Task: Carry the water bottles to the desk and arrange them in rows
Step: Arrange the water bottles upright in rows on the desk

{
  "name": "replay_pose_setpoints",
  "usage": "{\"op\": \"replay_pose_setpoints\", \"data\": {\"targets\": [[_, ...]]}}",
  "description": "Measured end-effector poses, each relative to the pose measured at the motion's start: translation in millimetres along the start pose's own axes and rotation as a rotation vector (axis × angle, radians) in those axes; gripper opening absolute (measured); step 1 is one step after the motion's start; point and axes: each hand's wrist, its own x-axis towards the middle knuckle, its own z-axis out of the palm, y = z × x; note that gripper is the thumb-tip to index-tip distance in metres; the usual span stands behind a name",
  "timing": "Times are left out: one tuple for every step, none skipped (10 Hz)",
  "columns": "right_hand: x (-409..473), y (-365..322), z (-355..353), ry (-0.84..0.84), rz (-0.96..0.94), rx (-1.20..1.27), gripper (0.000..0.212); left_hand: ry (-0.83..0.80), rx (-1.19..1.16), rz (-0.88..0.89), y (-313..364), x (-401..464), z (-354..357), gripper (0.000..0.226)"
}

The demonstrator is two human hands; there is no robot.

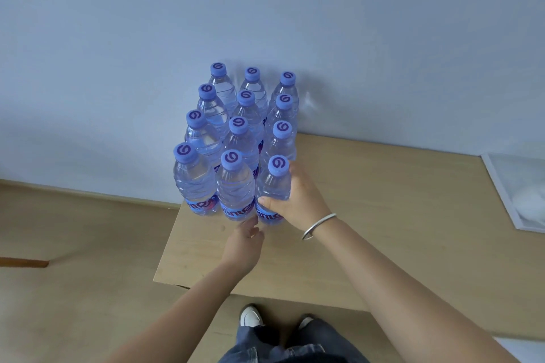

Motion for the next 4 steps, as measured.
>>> {"op": "replay_pose_setpoints", "data": {"targets": [[-1,-2,-2,0.003,-0.016,-0.065,0.07,0.008,0.028,0.013,1,-2,0,0.044],[-12,-2,-6,-0.021,0.0,-0.137,0.083,0.036,0.052,0.027,-1,-8,-2,0.04],[-34,6,-10,0.016,0.013,-0.205,0.077,0.076,0.038,0.043,-13,-18,-3,0.043],[-65,13,-14,0.01,0.035,-0.3,0.079,0.099,0.053,0.063,-22,-28,-2,0.047]]}}
